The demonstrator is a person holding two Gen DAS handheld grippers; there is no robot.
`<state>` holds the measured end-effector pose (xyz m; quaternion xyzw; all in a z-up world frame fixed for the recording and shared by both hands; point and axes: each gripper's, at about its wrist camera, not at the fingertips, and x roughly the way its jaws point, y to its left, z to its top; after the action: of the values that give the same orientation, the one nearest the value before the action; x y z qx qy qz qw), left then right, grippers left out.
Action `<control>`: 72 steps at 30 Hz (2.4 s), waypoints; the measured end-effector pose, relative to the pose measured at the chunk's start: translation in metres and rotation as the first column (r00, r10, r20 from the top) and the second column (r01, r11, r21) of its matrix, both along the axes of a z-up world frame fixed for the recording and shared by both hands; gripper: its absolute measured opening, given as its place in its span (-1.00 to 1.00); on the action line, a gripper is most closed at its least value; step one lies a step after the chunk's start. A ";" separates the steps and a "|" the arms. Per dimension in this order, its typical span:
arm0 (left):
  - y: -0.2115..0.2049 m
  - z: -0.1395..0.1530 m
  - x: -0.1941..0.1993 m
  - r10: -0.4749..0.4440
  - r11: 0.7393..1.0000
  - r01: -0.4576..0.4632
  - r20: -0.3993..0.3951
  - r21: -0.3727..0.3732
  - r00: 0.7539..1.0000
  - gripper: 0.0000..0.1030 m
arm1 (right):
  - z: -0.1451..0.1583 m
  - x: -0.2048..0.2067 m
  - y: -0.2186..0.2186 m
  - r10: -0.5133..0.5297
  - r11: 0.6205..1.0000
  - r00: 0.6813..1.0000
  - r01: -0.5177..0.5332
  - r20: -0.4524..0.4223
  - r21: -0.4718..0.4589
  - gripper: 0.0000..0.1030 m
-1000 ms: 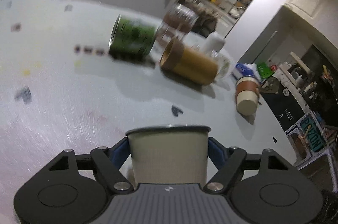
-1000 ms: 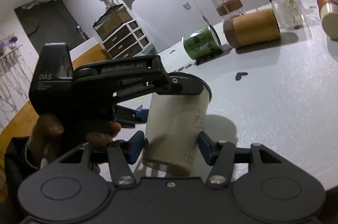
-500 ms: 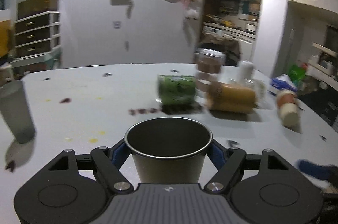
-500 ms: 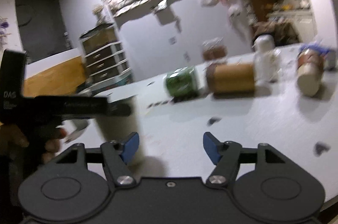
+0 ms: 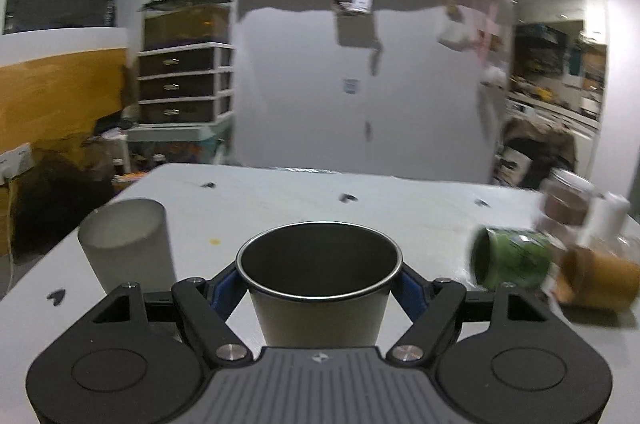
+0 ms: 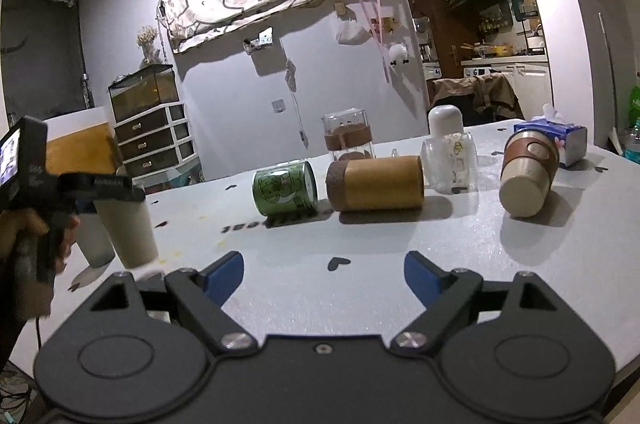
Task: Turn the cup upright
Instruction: 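Carry the upright cup with the left tool toward the grey frosted cup, then lower the cup onto the table beside the grey cup and open the left tool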
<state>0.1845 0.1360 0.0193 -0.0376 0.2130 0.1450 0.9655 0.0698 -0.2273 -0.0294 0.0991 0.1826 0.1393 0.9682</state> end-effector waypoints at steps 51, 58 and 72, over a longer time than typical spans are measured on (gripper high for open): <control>-0.018 -0.006 -0.123 0.038 0.995 -0.049 0.127 0.084 0.991 1.00 | 0.014 0.007 0.042 0.176 0.984 0.981 -0.172 0.084 -0.051 0.79; -0.030 -0.020 -0.173 0.004 0.999 -0.009 0.100 0.050 0.995 1.00 | 0.015 0.002 0.046 0.203 0.978 0.975 -0.198 0.093 -0.062 0.84; -0.047 -0.025 -0.228 0.038 0.995 -0.048 0.123 0.082 0.992 1.00 | 0.014 -0.012 0.063 0.270 0.956 0.957 -0.253 0.109 -0.150 1.00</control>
<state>-0.0433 0.0890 -0.0054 -0.0101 0.1469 0.1722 0.9740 0.0574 -0.1645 -0.0157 -0.0004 0.1405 0.2597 0.9554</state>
